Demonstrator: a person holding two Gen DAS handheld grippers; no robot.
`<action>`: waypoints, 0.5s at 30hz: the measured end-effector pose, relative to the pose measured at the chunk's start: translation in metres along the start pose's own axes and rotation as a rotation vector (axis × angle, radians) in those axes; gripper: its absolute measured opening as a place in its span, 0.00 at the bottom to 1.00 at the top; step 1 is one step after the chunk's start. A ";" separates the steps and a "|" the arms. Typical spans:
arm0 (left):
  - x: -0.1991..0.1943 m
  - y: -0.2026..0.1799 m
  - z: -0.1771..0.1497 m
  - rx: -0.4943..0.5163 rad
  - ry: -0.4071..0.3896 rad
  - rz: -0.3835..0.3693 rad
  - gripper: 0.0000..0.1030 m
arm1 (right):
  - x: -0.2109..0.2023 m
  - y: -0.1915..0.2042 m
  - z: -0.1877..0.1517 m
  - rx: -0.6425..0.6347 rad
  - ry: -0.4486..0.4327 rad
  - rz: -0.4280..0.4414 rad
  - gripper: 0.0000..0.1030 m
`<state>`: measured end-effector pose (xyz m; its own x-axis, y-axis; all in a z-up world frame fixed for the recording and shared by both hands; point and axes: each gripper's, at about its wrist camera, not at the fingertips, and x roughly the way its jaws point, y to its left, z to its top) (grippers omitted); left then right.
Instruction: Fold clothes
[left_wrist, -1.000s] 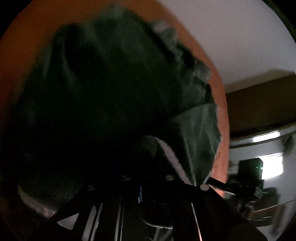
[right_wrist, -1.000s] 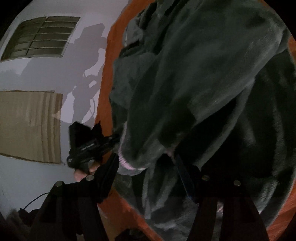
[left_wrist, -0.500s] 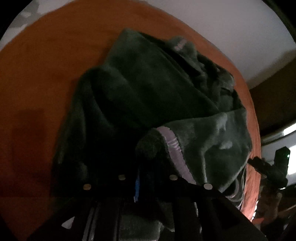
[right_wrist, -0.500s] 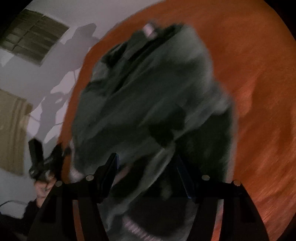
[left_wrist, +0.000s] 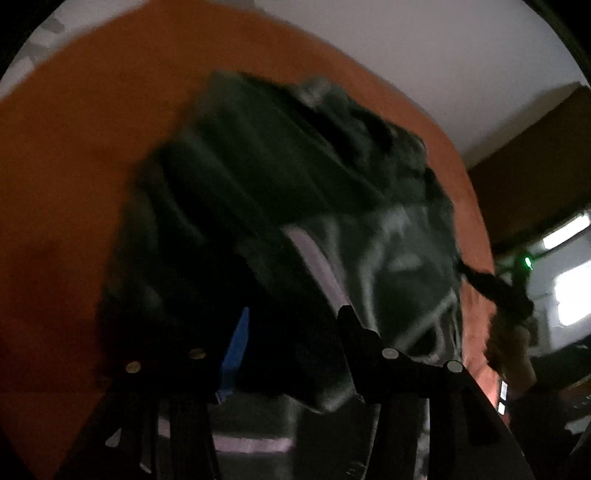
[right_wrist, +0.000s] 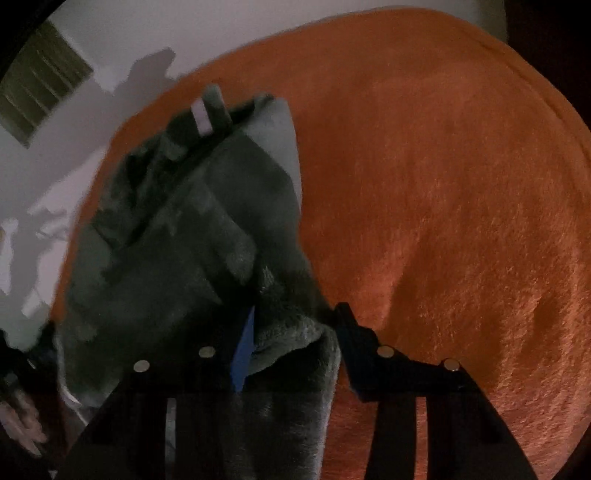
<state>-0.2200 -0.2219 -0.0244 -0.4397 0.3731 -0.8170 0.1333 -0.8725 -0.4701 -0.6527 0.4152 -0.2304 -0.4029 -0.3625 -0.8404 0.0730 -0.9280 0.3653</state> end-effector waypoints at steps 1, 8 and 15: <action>0.013 -0.003 0.000 0.005 0.020 -0.006 0.50 | 0.001 0.000 0.001 -0.006 0.001 0.000 0.41; 0.032 0.005 -0.002 -0.120 -0.041 -0.032 0.12 | -0.011 -0.002 -0.006 0.035 -0.049 -0.014 0.13; 0.046 0.000 -0.005 -0.059 0.014 0.024 0.13 | 0.013 -0.019 -0.005 0.103 0.109 -0.043 0.22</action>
<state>-0.2355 -0.2033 -0.0633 -0.4237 0.3568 -0.8326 0.1961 -0.8612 -0.4689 -0.6545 0.4275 -0.2509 -0.3019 -0.3352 -0.8925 -0.0384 -0.9311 0.3627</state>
